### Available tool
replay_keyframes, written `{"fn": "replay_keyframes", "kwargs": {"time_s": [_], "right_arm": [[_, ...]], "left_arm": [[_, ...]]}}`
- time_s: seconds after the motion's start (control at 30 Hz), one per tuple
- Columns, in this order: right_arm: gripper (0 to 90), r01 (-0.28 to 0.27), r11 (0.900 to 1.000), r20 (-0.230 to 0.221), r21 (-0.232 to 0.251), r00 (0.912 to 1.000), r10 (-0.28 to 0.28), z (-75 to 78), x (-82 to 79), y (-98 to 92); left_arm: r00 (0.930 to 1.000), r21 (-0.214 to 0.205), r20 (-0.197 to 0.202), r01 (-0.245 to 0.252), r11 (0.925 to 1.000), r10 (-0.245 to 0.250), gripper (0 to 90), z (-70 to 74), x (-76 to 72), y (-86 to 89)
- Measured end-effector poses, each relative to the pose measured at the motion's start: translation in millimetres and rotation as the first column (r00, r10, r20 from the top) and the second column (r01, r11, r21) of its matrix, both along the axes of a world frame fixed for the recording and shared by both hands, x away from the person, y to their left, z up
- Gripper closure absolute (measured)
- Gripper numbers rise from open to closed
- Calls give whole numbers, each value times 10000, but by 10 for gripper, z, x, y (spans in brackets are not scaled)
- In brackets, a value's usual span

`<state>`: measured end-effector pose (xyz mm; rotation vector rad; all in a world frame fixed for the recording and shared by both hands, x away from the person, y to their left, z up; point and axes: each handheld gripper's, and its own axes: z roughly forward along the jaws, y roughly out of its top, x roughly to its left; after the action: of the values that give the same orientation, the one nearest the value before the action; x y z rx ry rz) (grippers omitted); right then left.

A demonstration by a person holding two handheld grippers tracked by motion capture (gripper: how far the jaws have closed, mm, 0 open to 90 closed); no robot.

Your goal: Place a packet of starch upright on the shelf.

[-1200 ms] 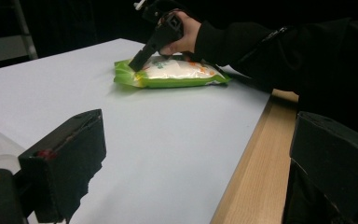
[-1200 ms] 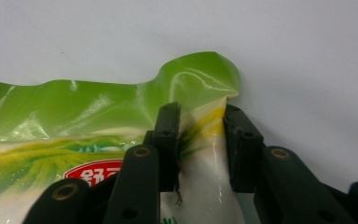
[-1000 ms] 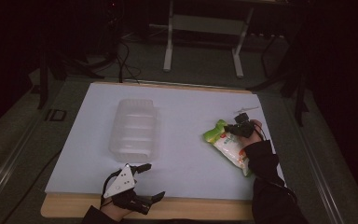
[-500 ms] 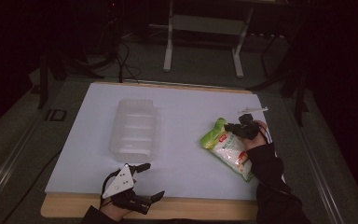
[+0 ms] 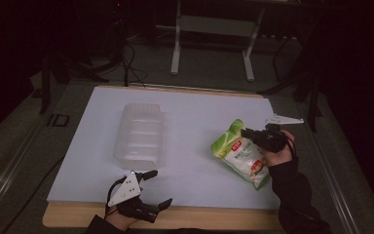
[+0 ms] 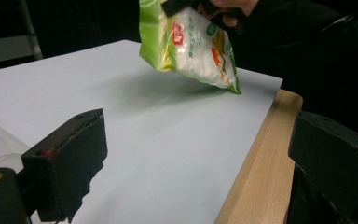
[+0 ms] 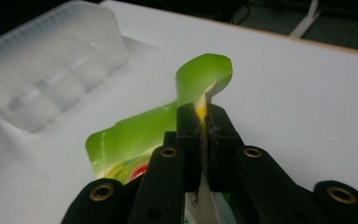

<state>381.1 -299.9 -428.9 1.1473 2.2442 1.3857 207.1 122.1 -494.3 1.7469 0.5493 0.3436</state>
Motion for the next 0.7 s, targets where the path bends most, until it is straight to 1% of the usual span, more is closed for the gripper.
{"fn": "replay_keyframes", "kwargs": {"time_s": [0.07, 0.13, 0.2, 0.23, 0.3, 0.33, 0.37, 0.4, 0.43, 0.47, 0.5, 0.53, 0.57, 0.6, 0.63, 0.67, 0.7], "right_arm": [[861, -111, 9993, 121, 351, 9999, 107, 58, -75, -18], [862, -195, 9982, 352, 562, 9992, 175, 115, -144, -37], [862, -272, 9956, 506, 895, 9985, 227, 173, -203, -56], [862, -349, 9945, 578, 986, 9979, 293, 204, -229, -58], [863, -393, 9939, 791, 1035, 9964, 312, 261, -280, -49], [863, -393, 9939, 791, 1035, 9964, 312, 261, -280, -49], [864, -423, 9938, 977, 1025, 9947, 322, 312, -327, -22], [864, -463, 9927, 1002, 1112, 9943, 351, 336, -351, -8], [864, -492, 9926, 1133, 1107, 9929, 365, 361, -374, 7], [864, -492, 9926, 1133, 1107, 9929, 365, 361, -374, 7], [865, -547, 9903, 1277, 1277, 9911, 382, 415, -419, 26], [865, -547, 9903, 1277, 1277, 9911, 382, 415, -419, 26], [864, -587, 9885, 1344, 1392, 9901, 399, 443, -439, 32], [864, -712, 9819, 1328, 1753, 9900, 481, 490, -467, 36], [864, -712, 9819, 1328, 1753, 9900, 481, 490, -467, 36], [864, -914, 9756, 1271, 1996, 9896, 667, 524, -492, 58], [864, -914, 9756, 1271, 1996, 9896, 667, 524, -492, 58]], "left_arm": [[10000, -42, 24, -20, 10000, 20, 47, 4, -3, 2], [10000, -49, 54, -48, 10000, 49, 48, 4, -2, 5], [10000, -50, 68, -44, 10000, 44, 49, 3, -1, 6], [9999, -34, 136, -75, 10000, 76, 54, 2, -3, 6], [9999, -44, 149, -69, 10000, 70, 55, 2, -3, 5], [9998, -38, 167, -89, 10000, 89, 55, 2, -2, 4], [9998, -74, 153, -116, 9999, 118, 56, 4, 2, 1], [9998, -103, 146, -125, 9999, 126, 56, 5, 5, -1], [9998, -121, 141, -144, 9998, 145, 56, 7, 9, -5], [9998, -121, 141, -144, 9998, 145, 57, 7, 9, -5], [9998, -133, 137, -121, 9998, 123, 57, 9, 12, -9], [9998, -129, 137, -135, 9998, 136, 57, 11, 15, -15], [9998, -127, 147, -138, 9998, 140, 57, 13, 18, -20], [9998, -197, 118, -164, 9997, 166, 57, 22, 24, -30], [9998, -197, 118, -164, 9997, 166, 57, 22, 24, -30], [9997, -286, 107, -197, 9994, 200, 60, 37, 35, -42], [9997, -286, 107, -197, 9994, 200, 62, 37, 35, -42]]}}
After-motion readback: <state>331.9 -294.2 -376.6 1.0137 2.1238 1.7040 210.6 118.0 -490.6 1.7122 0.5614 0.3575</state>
